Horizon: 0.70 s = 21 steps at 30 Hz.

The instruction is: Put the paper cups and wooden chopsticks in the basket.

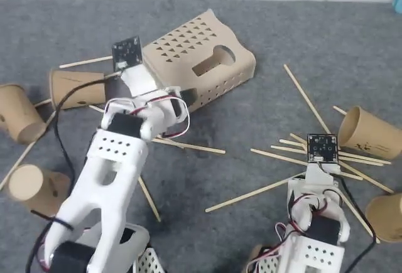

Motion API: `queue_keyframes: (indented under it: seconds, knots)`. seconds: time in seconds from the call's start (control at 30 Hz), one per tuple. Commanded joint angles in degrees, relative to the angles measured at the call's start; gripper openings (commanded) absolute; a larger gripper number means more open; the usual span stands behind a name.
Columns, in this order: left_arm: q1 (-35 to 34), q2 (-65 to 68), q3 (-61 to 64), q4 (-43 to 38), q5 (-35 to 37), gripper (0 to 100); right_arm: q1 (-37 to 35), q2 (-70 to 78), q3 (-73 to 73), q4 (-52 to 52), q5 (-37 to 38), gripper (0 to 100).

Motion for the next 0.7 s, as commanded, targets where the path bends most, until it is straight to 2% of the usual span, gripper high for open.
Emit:
queue_keyframes:
  seconds: [0.0, 0.17, 0.4, 0.6, 0.67]
  knots:
    - [0.5, -0.7, 2.8, -8.4, 2.0, 26, 0.5, -0.9, 0.4, -0.9, 0.6, 0.8]
    - [0.9, 6.4, 6.1, -18.5, 6.8, 25, 0.5, -0.9, 0.4, -0.9, 0.6, 0.8]
    - [0.9, 14.6, 6.1, -26.4, 9.8, 25, 0.5, -0.9, 0.2, -0.9, 0.6, 0.8]
    - [1.8, 14.4, 8.9, -32.7, 9.1, 24, 0.5, -0.9, 0.2, -0.9, 0.6, 0.8]
    - [2.3, 14.4, 9.4, -32.7, 4.8, 19, 0.5, -0.9, 0.2, -0.9, 0.6, 0.8]
